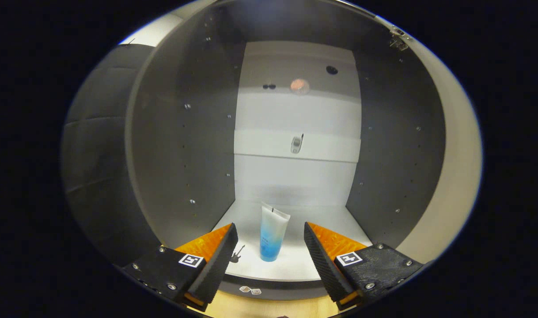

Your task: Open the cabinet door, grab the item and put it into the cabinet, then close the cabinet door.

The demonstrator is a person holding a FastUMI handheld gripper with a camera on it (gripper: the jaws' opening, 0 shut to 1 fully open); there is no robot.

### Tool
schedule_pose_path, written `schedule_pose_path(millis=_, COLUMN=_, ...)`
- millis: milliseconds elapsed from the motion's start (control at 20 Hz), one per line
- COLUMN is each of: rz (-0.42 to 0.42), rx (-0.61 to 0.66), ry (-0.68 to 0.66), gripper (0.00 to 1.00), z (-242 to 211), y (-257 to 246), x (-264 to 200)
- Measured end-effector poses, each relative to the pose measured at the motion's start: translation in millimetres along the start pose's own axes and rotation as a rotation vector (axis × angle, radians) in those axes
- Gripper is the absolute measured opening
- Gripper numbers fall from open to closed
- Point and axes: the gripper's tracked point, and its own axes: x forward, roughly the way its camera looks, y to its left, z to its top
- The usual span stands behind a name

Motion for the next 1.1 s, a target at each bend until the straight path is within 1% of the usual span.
schedule_pose_path(millis=250, rz=0.012, rx=0.001, ry=-0.148, gripper=0.93, z=30.8, y=-1.5, x=-61.4)
schedule_pose_path(millis=400, rz=0.015, rx=0.036, ry=-0.195, gripper=0.93, z=30.6, y=-4.7, x=-97.9)
schedule_pose_path(millis=750, rz=0.021, rx=0.064, ry=-0.235, gripper=0.93, z=-7.6, y=-8.7, x=-171.0)
schedule_pose_path(millis=1000, rz=-0.019, rx=0.090, ry=-0.234, gripper=0.93, z=-37.5, y=-26.6, x=-205.6)
schedule_pose_path(millis=1100, rz=-0.016, rx=0.117, ry=-0.220, gripper=0.93, z=-51.5, y=-29.6, x=-220.0)
